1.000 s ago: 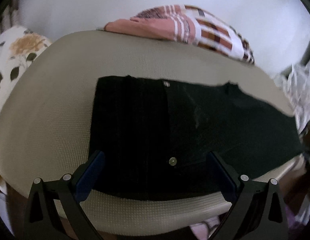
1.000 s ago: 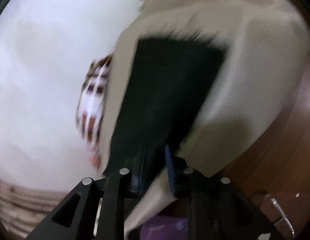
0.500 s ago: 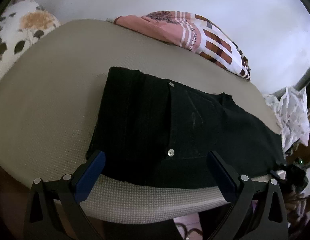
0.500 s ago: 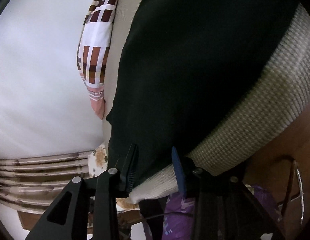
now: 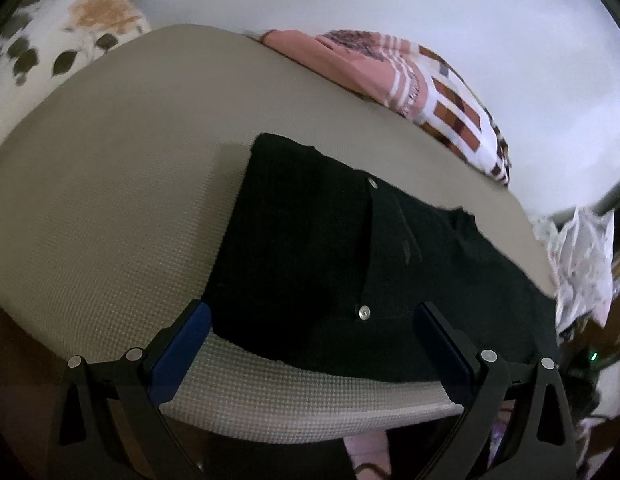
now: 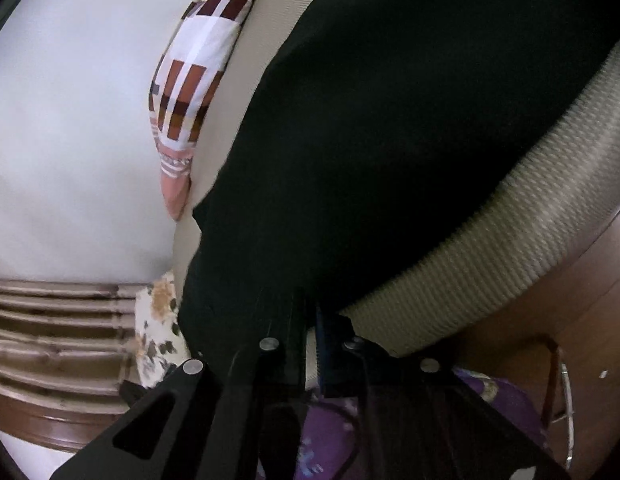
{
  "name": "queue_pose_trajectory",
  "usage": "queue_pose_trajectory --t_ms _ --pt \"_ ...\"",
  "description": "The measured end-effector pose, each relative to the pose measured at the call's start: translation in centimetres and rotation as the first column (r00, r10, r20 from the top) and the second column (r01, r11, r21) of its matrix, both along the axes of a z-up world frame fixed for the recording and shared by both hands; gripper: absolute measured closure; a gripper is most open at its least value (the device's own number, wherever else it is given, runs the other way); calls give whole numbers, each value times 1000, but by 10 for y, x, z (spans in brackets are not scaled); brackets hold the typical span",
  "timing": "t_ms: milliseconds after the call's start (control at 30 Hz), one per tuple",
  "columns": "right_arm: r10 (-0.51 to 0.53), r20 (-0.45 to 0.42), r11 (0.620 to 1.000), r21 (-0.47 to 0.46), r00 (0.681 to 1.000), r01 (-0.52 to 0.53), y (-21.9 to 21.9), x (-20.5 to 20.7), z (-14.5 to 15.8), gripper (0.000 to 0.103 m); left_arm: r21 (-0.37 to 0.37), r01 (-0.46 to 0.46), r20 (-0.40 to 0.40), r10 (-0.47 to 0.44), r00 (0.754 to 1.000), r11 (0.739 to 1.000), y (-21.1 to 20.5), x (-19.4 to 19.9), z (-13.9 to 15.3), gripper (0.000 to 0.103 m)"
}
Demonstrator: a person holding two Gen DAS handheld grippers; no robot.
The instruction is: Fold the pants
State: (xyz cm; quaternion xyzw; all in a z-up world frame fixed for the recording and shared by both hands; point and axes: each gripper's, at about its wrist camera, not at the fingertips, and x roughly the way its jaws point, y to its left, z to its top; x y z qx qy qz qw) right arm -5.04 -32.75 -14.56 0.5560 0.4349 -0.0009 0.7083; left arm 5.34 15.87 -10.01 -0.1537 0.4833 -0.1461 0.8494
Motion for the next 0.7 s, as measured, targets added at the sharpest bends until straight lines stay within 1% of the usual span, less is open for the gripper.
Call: queue_pose_trajectory --t_ms 33,67,133,200,267,300,367,400,433,500,533,600,633,667,700 --pt "-2 -6 1000 7 1000 2 -1 -1 -4 100 -5 -6 -1 6 1000 1000 1 1 -1 2" --pt "-13 -6 999 35 1000 13 -4 -2 -11 100 -4 -8 -4 8 1000 1000 2 2 -1 2" --pt "-15 -2 999 52 1000 15 -6 -2 -13 100 15 -8 -11 8 1000 1000 1 2 -3 2" --pt "10 14 999 46 1000 -10 -5 0 -8 94 20 -7 -15 8 1000 1000 1 1 -3 2" --pt "9 32 994 112 999 -12 -4 0 -9 93 3 -10 -16 10 1000 1000 3 0 0 2" --pt "0 46 991 133 999 -6 -3 -1 -8 90 -5 -12 -15 12 1000 1000 4 -1 2 2" --pt "7 53 993 113 999 -13 -1 2 -4 84 -7 -16 -11 16 1000 1000 6 -2 5 2" --pt "9 53 992 127 999 -16 0 4 -5 78 -5 -17 -9 17 1000 1000 8 -3 6 2" --pt "8 58 989 148 998 -17 2 6 -6 68 0 -19 -11 19 1000 1000 9 -4 7 2" --pt "11 60 986 168 998 -21 7 12 -8 59 15 -29 -22 29 999 999 13 -4 7 2" --pt "13 61 985 173 998 -24 10 17 -9 58 21 -33 -26 34 999 999 15 -4 6 2" --pt "15 64 983 179 998 -26 15 24 -10 58 33 -53 -36 54 998 998 24 -6 6 2" --pt "22 66 985 171 998 -33 18 28 -10 65 32 -67 -46 68 997 997 29 -6 5 2" --pt "36 59 988 149 998 -45 21 31 -9 74 24 -77 -59 78 995 997 34 -6 3 2" --pt "61 41 991 115 997 -65 24 35 -9 94 6 -89 -79 89 993 996 41 -7 0 2"
